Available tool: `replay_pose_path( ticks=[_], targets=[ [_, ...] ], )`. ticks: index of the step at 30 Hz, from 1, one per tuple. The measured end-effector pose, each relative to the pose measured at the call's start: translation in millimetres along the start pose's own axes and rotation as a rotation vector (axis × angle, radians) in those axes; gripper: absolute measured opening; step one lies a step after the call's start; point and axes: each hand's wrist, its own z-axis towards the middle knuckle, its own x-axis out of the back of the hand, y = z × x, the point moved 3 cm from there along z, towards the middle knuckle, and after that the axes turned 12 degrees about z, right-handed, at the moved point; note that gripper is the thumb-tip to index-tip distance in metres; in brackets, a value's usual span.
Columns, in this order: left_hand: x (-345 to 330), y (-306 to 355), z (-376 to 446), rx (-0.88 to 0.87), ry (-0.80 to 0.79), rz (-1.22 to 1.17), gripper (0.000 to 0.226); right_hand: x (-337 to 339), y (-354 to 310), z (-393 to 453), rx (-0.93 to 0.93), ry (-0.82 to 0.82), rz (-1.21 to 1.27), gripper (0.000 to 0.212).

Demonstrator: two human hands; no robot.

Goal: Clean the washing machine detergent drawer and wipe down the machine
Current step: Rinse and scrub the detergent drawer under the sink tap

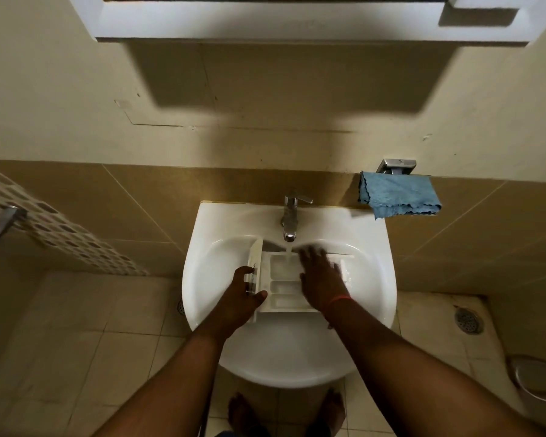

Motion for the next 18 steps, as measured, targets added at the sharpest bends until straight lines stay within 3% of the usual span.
replay_pose_path(
  ticks=[2, 4, 9, 11, 15, 18],
  targets=[
    [0, 1, 0, -0.001, 0.002, -0.004, 0.06, -4, -11, 2, 0.127, -0.055, -0.034, 0.061],
    [0, 1, -1, -0.003, 0.003, 0.002, 0.06, -3, -3, 0, 0.118, -0.041, -0.014, 0.062],
    [1, 1, 0, -0.006, -0.01, 0.006, 0.063, 1, 16, -4, -0.314, 0.067, 0.203, 0.073],
    [1, 1, 0, -0.008, -0.014, 0.019, 0.064, -3, -1, 0, -0.231, 0.034, 0.169, 0.074],
    [1, 1, 1, -0.029, -0.015, 0.034, 0.064, -13, -24, 0, 0.118, -0.064, 0.073, 0.075],
    [2, 0, 1, -0.019, -0.018, 0.016, 0.062, -7, 2, -5, -0.04, 0.015, 0.085, 0.076]
  ],
)
